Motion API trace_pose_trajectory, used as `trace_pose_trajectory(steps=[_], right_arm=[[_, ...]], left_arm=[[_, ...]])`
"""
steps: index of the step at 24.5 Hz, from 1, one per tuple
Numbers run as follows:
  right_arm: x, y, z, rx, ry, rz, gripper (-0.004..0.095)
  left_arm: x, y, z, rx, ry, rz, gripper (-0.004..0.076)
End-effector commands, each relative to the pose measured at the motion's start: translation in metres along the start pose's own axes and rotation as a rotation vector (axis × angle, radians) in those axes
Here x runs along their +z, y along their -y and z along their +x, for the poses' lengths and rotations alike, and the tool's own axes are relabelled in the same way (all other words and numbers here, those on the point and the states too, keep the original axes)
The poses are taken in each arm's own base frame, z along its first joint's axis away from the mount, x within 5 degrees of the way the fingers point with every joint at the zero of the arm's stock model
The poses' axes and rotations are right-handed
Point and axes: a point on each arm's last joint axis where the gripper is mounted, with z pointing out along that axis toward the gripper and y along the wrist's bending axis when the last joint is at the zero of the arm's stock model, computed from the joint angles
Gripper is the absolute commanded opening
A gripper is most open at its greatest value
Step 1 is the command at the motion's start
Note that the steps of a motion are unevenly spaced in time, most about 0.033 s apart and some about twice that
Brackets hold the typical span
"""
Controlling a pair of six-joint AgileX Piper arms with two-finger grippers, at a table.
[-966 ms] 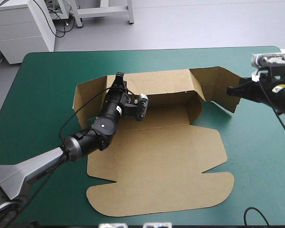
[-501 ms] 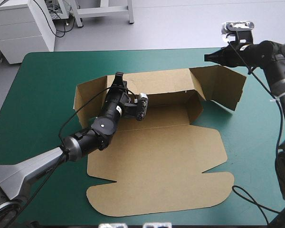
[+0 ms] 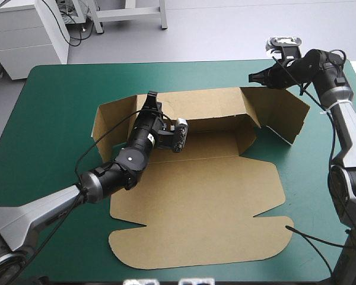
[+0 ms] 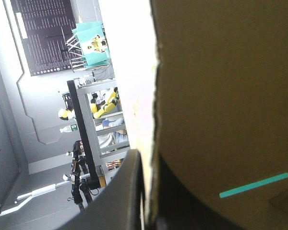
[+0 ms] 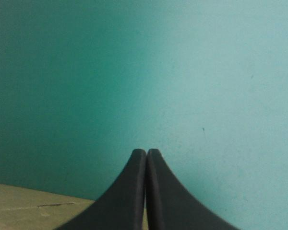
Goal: Fold the box
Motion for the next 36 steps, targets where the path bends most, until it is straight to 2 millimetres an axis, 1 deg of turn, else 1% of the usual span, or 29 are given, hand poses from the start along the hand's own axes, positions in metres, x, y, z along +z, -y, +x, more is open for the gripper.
trace_pose_trajectory(steps=[1, 3, 6, 8, 11, 13, 15, 25, 33, 36], right_arm=[[-0.034, -0.011, -0.008, -0.035, 0.017, -0.011, -0.0004], [-0.037, -0.012, 0.004, -0.059, -0.119, -0.017, -0.0004], [-0.047, -0.011, 0.01, -0.088, -0.19, 0.005, -0.0004], [-0.058, -0.011, 0.013, -0.092, -0.225, 0.007, -0.0004], [-0.083, -0.01, 0.011, -0.12, -0.194, 0.08, -0.0004], [-0.091, -0.01, 0.01, -0.131, -0.182, 0.098, -0.0004], [-0.094, -0.009, 0.01, -0.131, -0.179, 0.116, -0.0004], [-0.092, -0.017, 0.014, -0.091, -0.178, 0.037, -0.0004], [-0.085, -0.018, 0.038, -0.075, -0.26, 0.005, -0.0004], [-0.085, -0.02, 0.042, -0.074, -0.265, -0.018, -0.0004]], left_arm=[[-0.011, -0.021, -0.005, 0.049, 0.052, -0.09, -0.0008], [-0.011, -0.021, -0.003, 0.049, 0.037, -0.094, -0.0008], [-0.011, -0.022, -0.003, 0.048, 0.031, -0.096, -0.0008], [-0.011, -0.022, -0.003, 0.048, 0.031, -0.096, -0.0008], [-0.011, -0.022, -0.002, 0.051, 0.027, -0.099, -0.0008], [-0.011, -0.022, -0.002, 0.051, 0.025, -0.1, -0.0008], [-0.011, -0.022, -0.002, 0.051, 0.02, -0.102, -0.0008], [-0.011, -0.022, 0.0, 0.047, 0.002, -0.105, -0.0008], [-0.011, -0.022, 0.0, 0.042, -0.001, -0.104, -0.0008], [-0.011, -0.022, 0.0, 0.039, -0.002, -0.102, -0.0008]])
